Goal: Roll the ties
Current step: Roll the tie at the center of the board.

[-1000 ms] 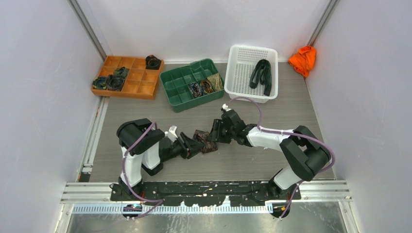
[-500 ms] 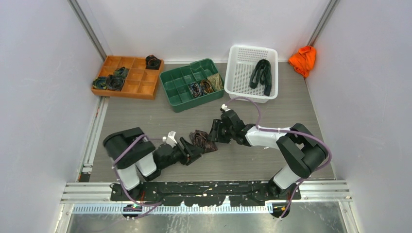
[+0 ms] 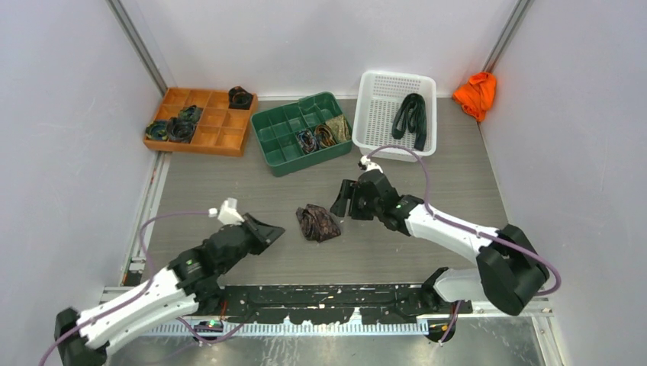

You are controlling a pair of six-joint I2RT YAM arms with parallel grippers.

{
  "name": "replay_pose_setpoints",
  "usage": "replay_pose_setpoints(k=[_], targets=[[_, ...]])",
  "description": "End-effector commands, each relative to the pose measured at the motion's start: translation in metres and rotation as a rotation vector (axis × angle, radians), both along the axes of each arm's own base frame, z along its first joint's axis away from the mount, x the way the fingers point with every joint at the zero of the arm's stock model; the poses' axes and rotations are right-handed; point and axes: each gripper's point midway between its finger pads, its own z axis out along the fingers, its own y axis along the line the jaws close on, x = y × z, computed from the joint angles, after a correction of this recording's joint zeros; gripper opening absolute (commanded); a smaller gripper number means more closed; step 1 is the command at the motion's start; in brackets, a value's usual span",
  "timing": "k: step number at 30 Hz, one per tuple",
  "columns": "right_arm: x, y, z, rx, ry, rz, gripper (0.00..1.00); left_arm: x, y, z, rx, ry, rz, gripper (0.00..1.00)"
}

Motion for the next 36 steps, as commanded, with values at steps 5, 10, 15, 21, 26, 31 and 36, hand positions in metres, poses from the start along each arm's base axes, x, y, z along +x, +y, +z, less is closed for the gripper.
replay_pose_setpoints(k=[5, 10, 15, 21, 26, 31, 36], targets=[[0.016, -0.052, 0.011, -0.254, -0.047, -0.151, 0.38, -0.023, 0.066, -0.078, 0.306, 0.172, 0.11, 0.0], [0.007, -0.049, -0.017, -0.295, 0.035, -0.108, 0.28, -0.004, 0.031, -0.069, 0.388, 0.174, 0.022, 0.0], [0.001, -0.04, -0.042, -0.266, 0.098, -0.082, 0.26, 0.016, 0.01, -0.065, 0.4, 0.137, 0.012, 0.0], [-0.004, -0.028, -0.062, -0.25, 0.147, -0.03, 0.21, 0.029, 0.004, -0.069, 0.43, 0.126, 0.003, 0.0], [-0.008, -0.013, -0.063, -0.209, 0.169, 0.014, 0.16, 0.039, -0.024, -0.069, 0.383, 0.092, -0.061, 0.0], [-0.016, 0.009, -0.061, -0.194, 0.177, 0.08, 0.13, 0.051, -0.047, -0.076, 0.384, 0.083, -0.112, 0.0], [-0.023, 0.031, -0.054, -0.182, 0.163, 0.132, 0.12, 0.048, -0.054, -0.087, 0.385, 0.109, -0.144, 0.0]])
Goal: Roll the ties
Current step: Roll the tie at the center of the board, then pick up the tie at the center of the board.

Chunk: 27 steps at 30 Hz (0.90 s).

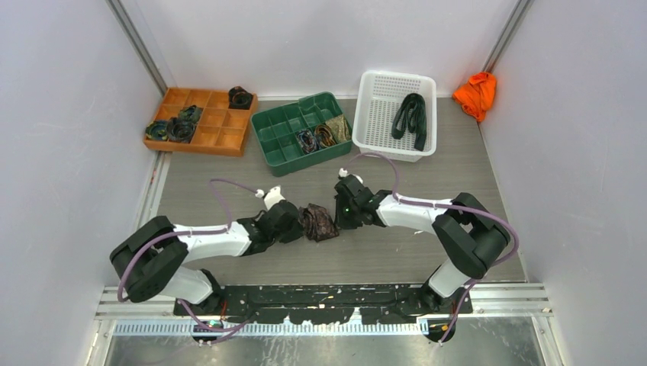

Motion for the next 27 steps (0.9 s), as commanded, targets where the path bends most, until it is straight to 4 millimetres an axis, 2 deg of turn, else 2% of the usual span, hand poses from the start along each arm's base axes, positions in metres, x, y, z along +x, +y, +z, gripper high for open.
replay_pose_setpoints(k=[1, 7, 10, 13, 17, 21, 25, 27], targets=[[-0.005, 0.025, 0.012, 0.037, -0.005, 0.057, 0.12, 0.002, -0.012, 0.001, -0.038, -0.012, -0.041, 0.0], [-0.006, 0.051, 0.03, 0.086, -0.024, 0.1, 0.12, -0.009, -0.024, -0.016, -0.084, 0.037, -0.072, 0.0], [-0.004, 0.053, 0.034, 0.078, -0.038, 0.103, 0.12, -0.014, -0.031, -0.026, -0.093, 0.062, -0.089, 0.0], [-0.002, 0.047, 0.035, 0.048, -0.052, 0.1, 0.12, -0.016, -0.03, -0.036, -0.084, 0.077, -0.086, 0.0], [0.005, 0.028, 0.035, -0.038, -0.096, 0.056, 0.16, -0.018, -0.017, -0.04, -0.052, 0.073, -0.066, 0.0], [0.014, 0.007, 0.055, -0.08, -0.187, -0.006, 0.26, -0.022, 0.002, -0.035, 0.002, 0.064, -0.04, 0.0], [0.02, -0.02, 0.085, -0.106, -0.293, -0.097, 0.41, -0.028, 0.027, -0.021, 0.069, 0.056, -0.004, 0.0], [0.015, -0.031, 0.096, -0.09, -0.318, -0.123, 0.54, -0.027, 0.037, -0.003, 0.094, 0.025, 0.012, 0.0]])
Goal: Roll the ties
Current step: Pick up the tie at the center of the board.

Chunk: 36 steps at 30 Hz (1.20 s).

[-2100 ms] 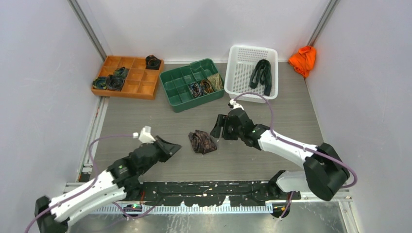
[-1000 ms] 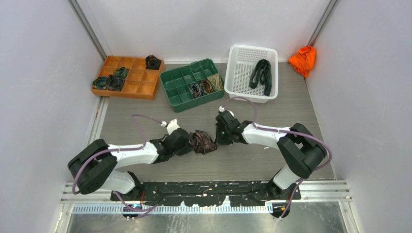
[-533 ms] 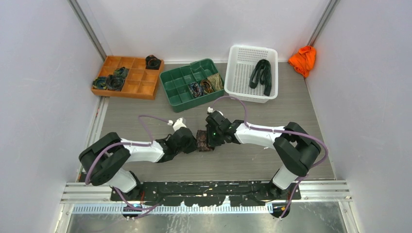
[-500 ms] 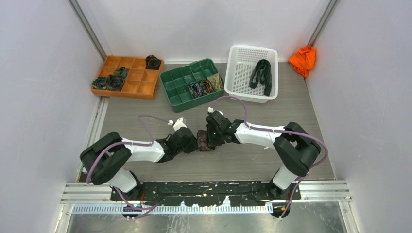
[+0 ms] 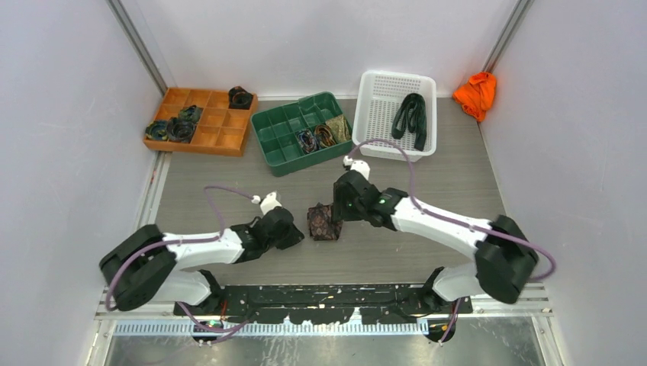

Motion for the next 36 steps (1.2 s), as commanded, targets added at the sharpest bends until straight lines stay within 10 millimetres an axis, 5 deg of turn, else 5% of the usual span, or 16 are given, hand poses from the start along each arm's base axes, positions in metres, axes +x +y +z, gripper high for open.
replay_pose_setpoints(k=[1, 5, 8, 15, 22, 31, 36], targets=[[0.003, -0.029, 0.038, 0.013, -0.134, -0.095, 0.61, -0.013, 0.05, 0.009, 0.192, -0.002, 0.037, 0.0], [-0.023, -0.024, 0.032, 0.147, -0.07, -0.061, 0.68, 0.006, 0.047, 0.067, 0.148, -0.138, 0.04, 0.0], [-0.046, -0.006, 0.025, 0.342, -0.003, -0.033, 0.75, 0.021, 0.028, 0.086, 0.054, -0.166, 0.008, 0.0], [-0.076, 0.011, 0.012, 0.689, 0.097, -0.055, 0.88, 0.041, -0.011, 0.077, -0.178, -0.197, -0.029, 0.0], [-0.081, 0.007, -0.003, 0.704, 0.129, -0.083, 0.91, 0.055, -0.03, 0.098, -0.214, -0.312, -0.102, 0.0], [-0.072, 0.009, -0.02, 0.698, 0.143, -0.15, 0.89, 0.043, -0.022, 0.078, -0.173, -0.246, -0.113, 0.0], [-0.068, 0.013, -0.032, 0.677, 0.166, -0.162, 0.88, 0.032, 0.004, 0.068, -0.088, -0.213, -0.074, 0.0]])
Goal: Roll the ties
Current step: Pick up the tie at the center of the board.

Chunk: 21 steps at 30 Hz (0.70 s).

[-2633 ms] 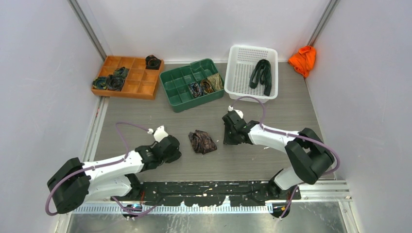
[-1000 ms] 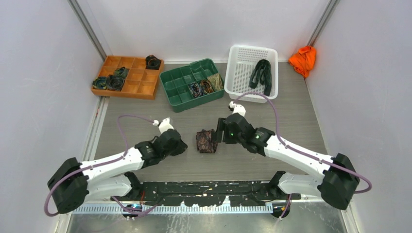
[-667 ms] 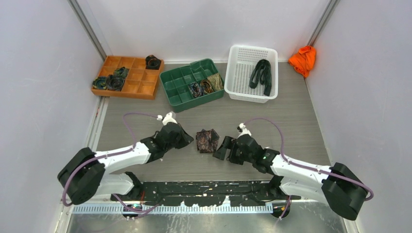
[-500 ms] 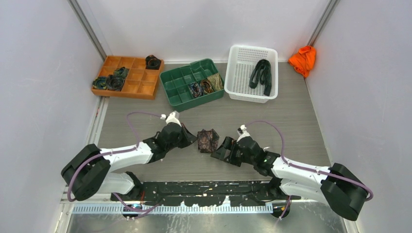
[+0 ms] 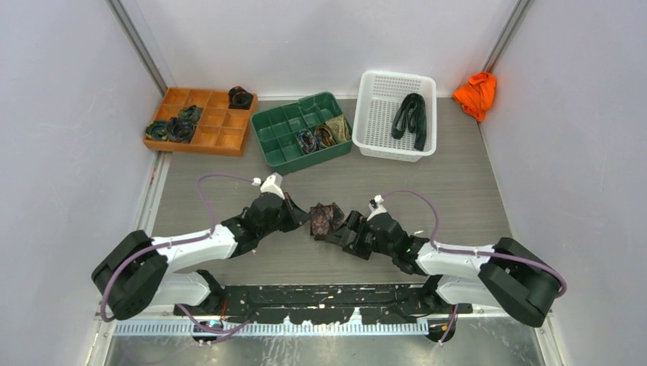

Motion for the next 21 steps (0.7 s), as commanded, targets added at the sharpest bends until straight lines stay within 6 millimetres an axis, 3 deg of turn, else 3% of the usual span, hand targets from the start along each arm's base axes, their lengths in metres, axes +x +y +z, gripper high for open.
replay_pose_setpoints(k=[1, 6, 14, 21], targets=[[0.011, 0.005, -0.005, 0.007, -0.005, -0.036, 0.88, -0.006, 0.024, 0.005, 0.053, -0.022, 0.046, 0.0], [0.02, 0.009, -0.019, -0.011, 0.013, -0.06, 0.88, -0.008, 0.037, 0.005, 0.068, -0.037, 0.08, 0.0], [0.036, -0.008, -0.052, -0.064, 0.065, -0.16, 0.88, -0.002, 0.007, -0.013, 0.033, 0.007, 0.008, 0.0], [0.044, -0.013, -0.064, -0.088, 0.09, -0.167, 0.88, 0.008, -0.014, -0.031, 0.039, 0.031, -0.037, 0.0]])
